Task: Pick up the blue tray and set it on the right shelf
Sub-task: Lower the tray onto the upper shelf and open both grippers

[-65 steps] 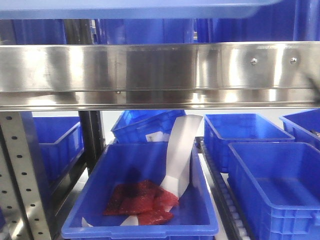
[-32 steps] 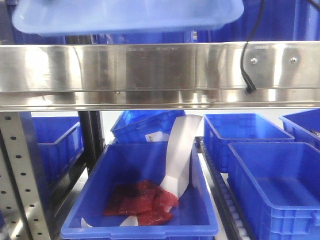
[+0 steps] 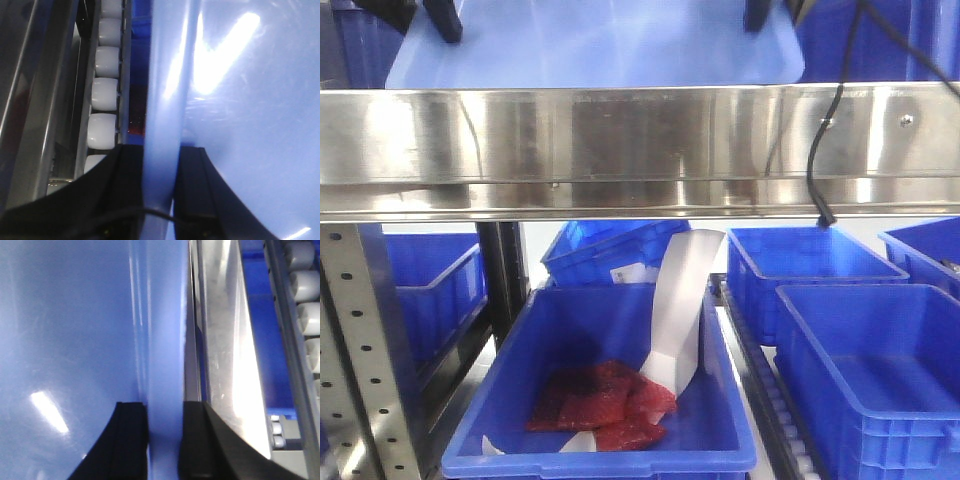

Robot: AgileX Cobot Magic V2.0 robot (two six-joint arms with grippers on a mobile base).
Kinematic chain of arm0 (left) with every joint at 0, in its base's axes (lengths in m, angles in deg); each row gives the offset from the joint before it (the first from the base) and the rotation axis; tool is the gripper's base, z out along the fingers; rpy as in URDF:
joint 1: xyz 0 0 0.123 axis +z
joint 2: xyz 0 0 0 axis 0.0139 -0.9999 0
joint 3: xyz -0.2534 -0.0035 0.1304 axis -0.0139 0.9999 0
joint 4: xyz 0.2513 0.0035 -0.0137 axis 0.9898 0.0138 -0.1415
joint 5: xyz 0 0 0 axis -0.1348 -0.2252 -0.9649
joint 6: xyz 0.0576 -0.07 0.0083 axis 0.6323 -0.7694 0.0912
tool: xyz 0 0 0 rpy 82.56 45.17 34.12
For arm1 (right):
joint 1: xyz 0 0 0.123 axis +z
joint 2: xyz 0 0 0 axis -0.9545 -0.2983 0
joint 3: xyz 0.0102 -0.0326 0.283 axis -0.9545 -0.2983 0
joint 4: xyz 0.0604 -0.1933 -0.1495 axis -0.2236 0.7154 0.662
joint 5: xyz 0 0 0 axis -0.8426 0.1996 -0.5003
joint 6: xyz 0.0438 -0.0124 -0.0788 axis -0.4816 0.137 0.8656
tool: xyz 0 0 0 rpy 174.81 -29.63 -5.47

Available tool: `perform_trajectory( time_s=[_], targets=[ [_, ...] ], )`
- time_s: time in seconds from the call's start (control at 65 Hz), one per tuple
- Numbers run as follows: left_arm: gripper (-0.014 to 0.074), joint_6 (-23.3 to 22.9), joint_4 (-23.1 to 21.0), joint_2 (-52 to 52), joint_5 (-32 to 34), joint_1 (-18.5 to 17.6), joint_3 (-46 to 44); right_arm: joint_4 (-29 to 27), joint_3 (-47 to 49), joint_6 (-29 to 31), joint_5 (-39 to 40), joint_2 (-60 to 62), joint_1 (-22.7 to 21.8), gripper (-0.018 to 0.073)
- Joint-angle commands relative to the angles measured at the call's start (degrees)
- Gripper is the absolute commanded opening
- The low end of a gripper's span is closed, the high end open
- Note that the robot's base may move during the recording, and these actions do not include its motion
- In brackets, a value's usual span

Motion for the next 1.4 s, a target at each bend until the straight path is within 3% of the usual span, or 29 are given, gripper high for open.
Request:
perform_trajectory(
  time_s=[0.0, 0.108, 0.2, 0.338, 0.754, 0.8, 0.862, 1.015, 1.092, 1.246, 1.338, 1.385],
  targets=[
    [0.0139, -1.1, -4.1, 2.8, 5.8, -0.9, -2.2, -3.9, 2.5, -0.4, 5.5, 2.6, 0.9, 0.0212],
    [0.0349, -1.1, -3.2, 2.8, 5.8, -0.9, -2.2, -3.9, 2.5, -0.4, 5.7, 2.3, 0.9, 0.0338],
    [0.0427, -1.1, -2.3, 2.7, 5.8, -0.9, -2.2, -3.7, 2.5, -0.4, 5.7, 2.2, 0.7, 0.0445],
    [0.0432, -1.1, 0.6, 2.7, 5.8, -0.4, -2.2, -3.3, 2.5, -0.5, 5.6, 2.2, -0.3, 0.0491],
    [0.0428, -1.2, 0.5, 2.7, 4.8, 3.5, -2.2, -3.2, 2.5, -0.5, 5.3, 2.2, -2.5, 0.0486],
    [0.0407, -1.2, 0.5, 2.7, 4.8, 3.5, -2.2, -3.2, 2.5, -0.4, 5.4, 2.2, -2.5, 0.0484],
    [0.0297, -1.2, 0.5, 2.7, 4.6, 3.5, -2.2, -3.2, 2.5, 0.2, 5.3, 2.2, -2.5, 0.0445],
    [-0.0064, -1.2, -0.6, 2.7, 5.6, 3.5, -2.2, -3.2, 2.5, 0.9, 6.1, 2.2, -2.5, 0.0159],
    [-0.0027, -1.2, -0.7, 2.7, 5.8, 3.5, -2.1, -3.2, 2.5, 0.9, 6.9, 2.2, -2.5, 0.0042],
    [-0.0048, -1.2, -2.2, 3.7, 3.1, 3.5, -2.1, -4.0, 2.5, 1.0, 4.2, 3.2, -2.4, 0.0053],
    [-0.0048, -1.2, -5.8, 8.1, 2.6, 3.5, -2.1, -4.2, 2.5, 1.1, 2.4, 6.7, -1.6, 0.0053],
    [-0.0048, -1.2, -5.2, 11.2, 3.2, 2.7, -1.5, -3.9, 2.4, 2.6, 3.2, 9.1, -0.7, 0.0053]
  ],
)
